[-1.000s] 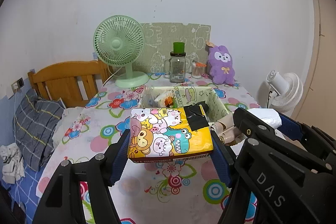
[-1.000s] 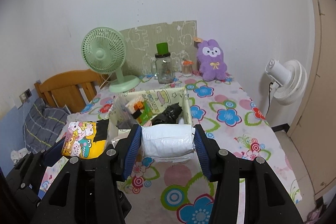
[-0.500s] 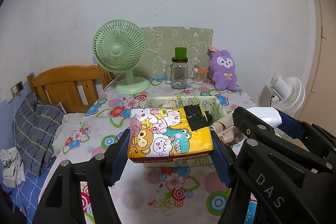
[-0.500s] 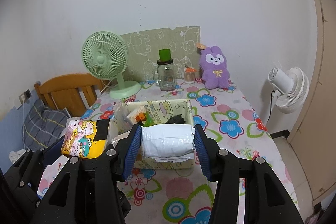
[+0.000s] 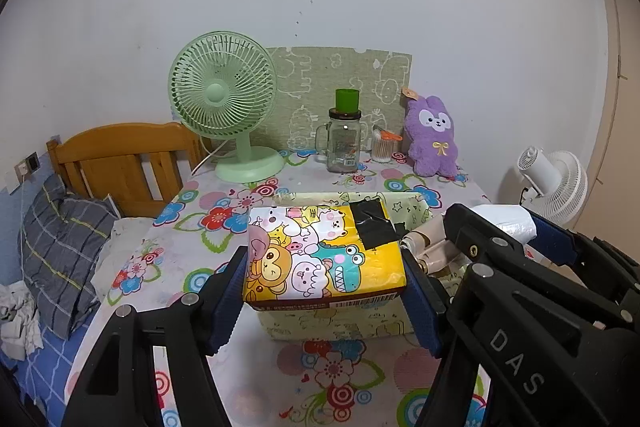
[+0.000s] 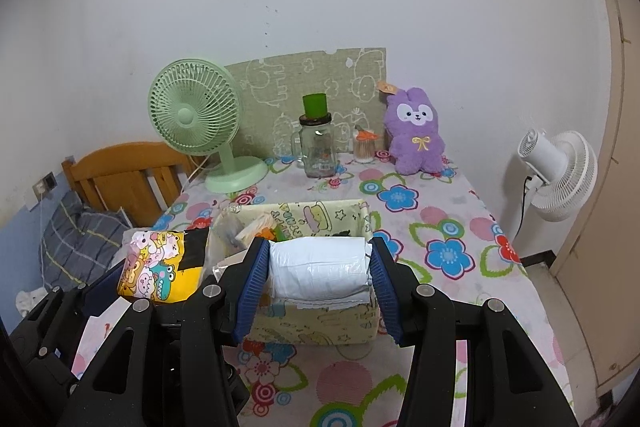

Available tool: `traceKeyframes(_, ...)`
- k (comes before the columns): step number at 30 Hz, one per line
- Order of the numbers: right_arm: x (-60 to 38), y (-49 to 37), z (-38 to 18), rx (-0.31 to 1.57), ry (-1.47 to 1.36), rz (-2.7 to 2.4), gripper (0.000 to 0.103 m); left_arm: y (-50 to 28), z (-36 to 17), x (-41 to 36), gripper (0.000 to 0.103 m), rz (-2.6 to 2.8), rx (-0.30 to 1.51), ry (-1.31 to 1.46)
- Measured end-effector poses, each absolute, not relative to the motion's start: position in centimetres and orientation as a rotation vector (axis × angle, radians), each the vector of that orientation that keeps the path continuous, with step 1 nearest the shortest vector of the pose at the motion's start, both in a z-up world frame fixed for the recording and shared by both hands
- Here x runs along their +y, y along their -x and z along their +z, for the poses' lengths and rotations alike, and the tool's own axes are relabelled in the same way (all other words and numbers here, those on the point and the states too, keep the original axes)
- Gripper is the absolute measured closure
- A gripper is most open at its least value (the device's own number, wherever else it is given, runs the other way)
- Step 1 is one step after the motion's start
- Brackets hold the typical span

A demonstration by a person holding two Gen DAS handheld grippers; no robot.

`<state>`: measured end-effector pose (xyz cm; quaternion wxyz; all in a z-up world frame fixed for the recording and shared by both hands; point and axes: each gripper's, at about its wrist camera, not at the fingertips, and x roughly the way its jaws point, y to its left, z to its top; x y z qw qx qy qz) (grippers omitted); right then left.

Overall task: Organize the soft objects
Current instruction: 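Lift the yellow box with the left tool while the right tool carries the white towel over the basket, then lower the yellow box and white towel into the basket and open both tools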

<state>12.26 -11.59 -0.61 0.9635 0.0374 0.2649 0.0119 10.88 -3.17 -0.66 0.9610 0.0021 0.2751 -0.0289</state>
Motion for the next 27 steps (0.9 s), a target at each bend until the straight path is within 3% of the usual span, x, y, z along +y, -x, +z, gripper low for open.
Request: traceKeyframes(27,-12.7,-19.3,-4.1,0.574,-0.073,-0.009,0.049,-18.0,-4.4,-3.7,0.030,-0.071,0.629,0.035)
